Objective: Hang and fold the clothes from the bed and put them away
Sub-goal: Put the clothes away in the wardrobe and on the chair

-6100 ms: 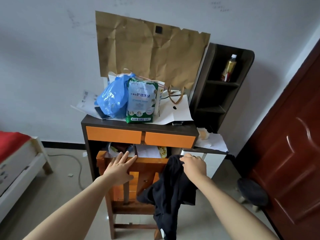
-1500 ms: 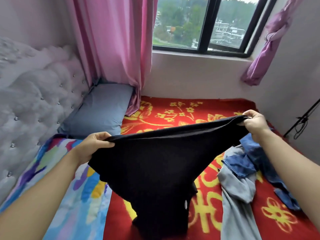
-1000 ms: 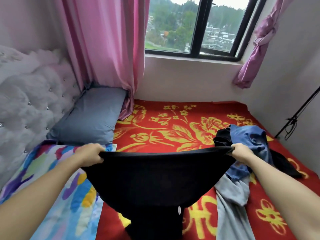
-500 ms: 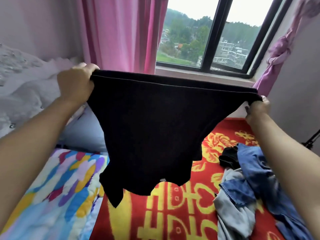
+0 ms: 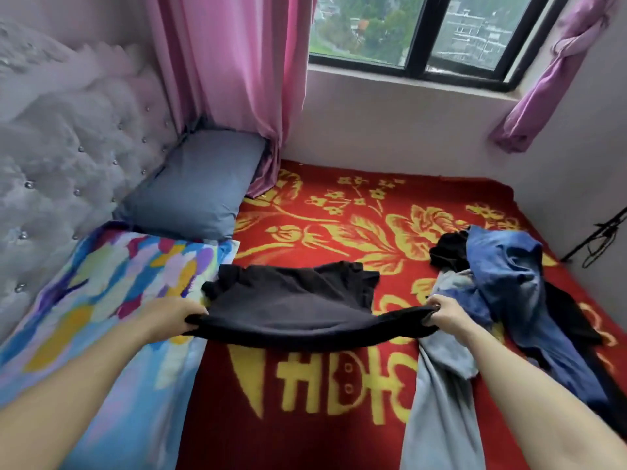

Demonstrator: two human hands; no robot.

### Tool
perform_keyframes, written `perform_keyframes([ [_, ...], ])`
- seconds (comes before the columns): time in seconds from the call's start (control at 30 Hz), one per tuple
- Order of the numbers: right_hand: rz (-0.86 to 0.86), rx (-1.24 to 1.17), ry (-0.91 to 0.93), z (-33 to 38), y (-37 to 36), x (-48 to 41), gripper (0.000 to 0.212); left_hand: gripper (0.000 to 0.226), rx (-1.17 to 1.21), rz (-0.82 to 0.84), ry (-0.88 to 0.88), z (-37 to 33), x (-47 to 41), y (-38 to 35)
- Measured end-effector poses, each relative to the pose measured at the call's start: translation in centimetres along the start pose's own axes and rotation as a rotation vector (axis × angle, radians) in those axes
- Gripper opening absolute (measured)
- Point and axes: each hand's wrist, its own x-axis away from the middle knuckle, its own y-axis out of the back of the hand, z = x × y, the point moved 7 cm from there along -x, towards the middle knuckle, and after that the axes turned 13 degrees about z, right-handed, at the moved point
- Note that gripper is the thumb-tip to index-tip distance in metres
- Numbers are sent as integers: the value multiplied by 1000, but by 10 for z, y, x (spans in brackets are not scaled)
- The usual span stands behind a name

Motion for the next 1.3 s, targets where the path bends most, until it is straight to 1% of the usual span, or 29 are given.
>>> perform_keyframes([
  [0.07, 188, 314, -17, -13, -43, 9, 29, 11, -86, 106, 5, -9, 1, -53],
  [0.13, 324, 622, -38, -30, -80, 21, 36, 9, -105, 230, 13, -21, 7, -105],
  [0.2, 441, 800, -69, -49, -116, 37, 36, 11, -125, 356, 9, -36, 18, -154],
  [0.3, 627, 905, -191, -74, -159, 58, 29, 18, -85, 528, 29, -57, 31, -209],
  [0.37, 767, 934, -259, -83, -178, 68, 19, 18, -41, 621, 52, -69, 35, -226],
  [0.4, 818, 947, -264, -83, -184, 71, 15, 20, -9, 650, 60, -74, 36, -228],
  [0.47, 851, 949, -239, -77, -188, 70, 21, 23, 37, 682, 63, -84, 35, -226],
  [0.5, 828, 933, -218, -72, -187, 66, 25, 38, 41, 655, 60, -87, 33, -220],
  [0.53, 794, 919, -191, -67, -185, 61, 29, 47, 28, 598, 66, -91, 30, -211],
  [0.63, 674, 882, -111, -50, -178, 44, 25, 46, -23, 406, 90, -99, 18, -184],
  [0.73, 629, 835, -34, -35, -176, 34, 6, 46, -30, 313, 114, -105, 14, -167],
  [0.83, 630, 815, 4, -27, -176, 29, 4, 46, 0, 253, 152, -108, 14, -159],
  [1.0, 633, 755, 6, -30, -177, 17, 14, 43, 49, 197, 231, -98, 15, -159],
  [1.1, 630, 706, -41, -36, -176, 10, 18, 41, 84, 189, 255, -92, 14, -162],
  [1.2, 624, 626, -98, -37, -176, -4, 29, 41, 93, 171, 256, -81, 2, -158],
  [1.3, 587, 605, -101, -21, -174, -23, 23, 40, 110, 134, 255, -62, -21, -144],
])
